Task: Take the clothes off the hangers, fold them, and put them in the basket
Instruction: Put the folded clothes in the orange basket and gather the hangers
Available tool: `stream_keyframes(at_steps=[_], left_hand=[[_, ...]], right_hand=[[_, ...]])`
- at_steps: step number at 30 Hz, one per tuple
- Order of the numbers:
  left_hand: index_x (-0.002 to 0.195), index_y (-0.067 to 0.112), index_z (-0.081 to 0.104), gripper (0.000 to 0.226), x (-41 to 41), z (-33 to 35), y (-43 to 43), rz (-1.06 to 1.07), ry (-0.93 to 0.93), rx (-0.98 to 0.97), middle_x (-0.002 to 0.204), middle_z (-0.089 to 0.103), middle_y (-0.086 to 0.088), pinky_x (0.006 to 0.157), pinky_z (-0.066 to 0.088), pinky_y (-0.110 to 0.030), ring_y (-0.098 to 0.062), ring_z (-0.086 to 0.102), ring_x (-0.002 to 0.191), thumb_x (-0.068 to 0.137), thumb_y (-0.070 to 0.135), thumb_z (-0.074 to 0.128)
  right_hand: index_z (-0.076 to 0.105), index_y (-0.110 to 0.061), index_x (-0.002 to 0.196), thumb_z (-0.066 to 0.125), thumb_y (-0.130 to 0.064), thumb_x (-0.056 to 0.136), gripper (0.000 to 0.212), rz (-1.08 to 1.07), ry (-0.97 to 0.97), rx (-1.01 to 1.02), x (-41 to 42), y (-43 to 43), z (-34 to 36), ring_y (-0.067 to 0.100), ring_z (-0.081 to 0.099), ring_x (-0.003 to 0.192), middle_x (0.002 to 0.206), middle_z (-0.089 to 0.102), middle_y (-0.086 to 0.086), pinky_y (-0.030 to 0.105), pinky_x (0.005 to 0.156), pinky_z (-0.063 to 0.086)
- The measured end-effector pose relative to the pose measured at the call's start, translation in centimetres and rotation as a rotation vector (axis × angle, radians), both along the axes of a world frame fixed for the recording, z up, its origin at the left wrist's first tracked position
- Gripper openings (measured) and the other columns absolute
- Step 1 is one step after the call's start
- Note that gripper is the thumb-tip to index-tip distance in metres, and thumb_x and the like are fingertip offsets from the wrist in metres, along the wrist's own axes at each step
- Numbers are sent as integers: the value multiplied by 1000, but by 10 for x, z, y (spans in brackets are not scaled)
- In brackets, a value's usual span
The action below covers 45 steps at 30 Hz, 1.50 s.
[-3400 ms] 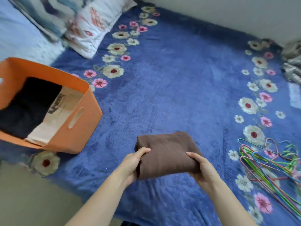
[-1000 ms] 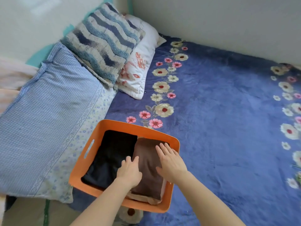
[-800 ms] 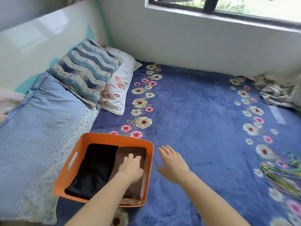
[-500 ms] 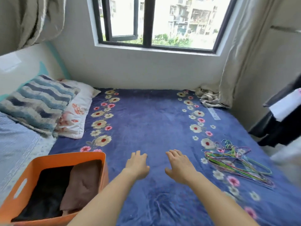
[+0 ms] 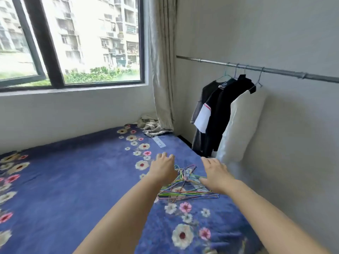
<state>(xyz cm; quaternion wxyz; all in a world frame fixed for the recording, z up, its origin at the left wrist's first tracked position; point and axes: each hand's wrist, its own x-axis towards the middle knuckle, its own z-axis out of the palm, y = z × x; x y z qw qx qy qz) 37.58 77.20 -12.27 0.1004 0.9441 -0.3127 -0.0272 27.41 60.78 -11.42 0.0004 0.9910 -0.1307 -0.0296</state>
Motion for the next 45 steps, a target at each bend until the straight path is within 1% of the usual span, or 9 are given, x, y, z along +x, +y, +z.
stream_keyframes(at_steps=[4, 13, 17, 21, 24, 37, 39, 42, 45], left_hand=[[139, 10, 40, 53, 32, 18, -85, -102, -29, -43, 143, 35, -13, 102, 40, -47, -32, 28, 136, 92, 28, 56], [131, 12, 45, 44, 131, 35, -279, -174, 25, -150, 133, 42, -8, 93, 41, -41, -30, 33, 128, 89, 22, 52], [137, 14, 43, 47, 160, 51, -352, -221, 22, -190, 136, 41, -6, 89, 39, -35, -27, 34, 127, 91, 23, 51], [140, 16, 41, 49, 181, 69, -413, -254, 9, -217, 142, 37, -6, 97, 40, -35, -27, 33, 131, 92, 25, 51], [141, 16, 41, 51, 199, 77, -464, -251, 7, -217, 142, 36, -7, 103, 39, -40, -28, 32, 130, 92, 24, 52], [145, 17, 32, 56, 268, 119, -651, -122, -143, -255, 141, 38, -7, 90, 46, -37, -28, 37, 126, 94, 30, 53], [148, 15, 24, 64, 275, 115, -664, -93, -139, -252, 142, 38, -8, 91, 45, -39, -29, 38, 126, 94, 31, 54], [149, 14, 20, 66, 286, 108, -687, -27, -83, -245, 137, 42, -9, 88, 46, -39, -30, 43, 124, 95, 34, 52], [127, 14, 45, 36, 298, 103, -701, 12, 12, -244, 111, 56, -5, 72, 47, -36, -25, 57, 98, 98, 35, 46]], right_hand=[[22, -12, 149, 52, -40, 92, 70, -95, -40, -44, 20, -81, 25, 25, 29, 138, 150, 35, 6, 39, 107, 32], [29, -14, 144, 48, -31, 93, 56, -222, -42, -124, 92, -254, 51, 23, 27, 138, 149, 36, 3, 39, 106, 30], [28, -13, 145, 49, -33, 94, 58, -276, -77, -153, 117, -326, 72, 23, 26, 140, 151, 33, 4, 39, 107, 29], [29, -12, 145, 50, -33, 94, 59, -322, -115, -170, 142, -393, 94, 23, 25, 141, 151, 34, 5, 39, 109, 30], [30, -12, 145, 50, -32, 94, 58, -314, -138, -204, 168, -449, 112, 23, 26, 142, 152, 34, 5, 40, 109, 31], [34, -9, 137, 48, -27, 93, 49, -167, -333, -511, 266, -666, 206, 28, 25, 138, 146, 34, 9, 42, 115, 22], [34, -9, 136, 48, -26, 93, 49, -182, -350, -539, 277, -684, 210, 28, 33, 131, 139, 39, 10, 41, 111, 27], [36, -9, 130, 49, -28, 94, 42, -246, -315, -500, 290, -708, 214, 28, 51, 106, 123, 51, 10, 35, 80, 38], [42, -12, 103, 48, -25, 94, 17, -273, -380, -483, 302, -719, 216, 26, 50, 75, 102, 62, 8, 31, 64, 34]])
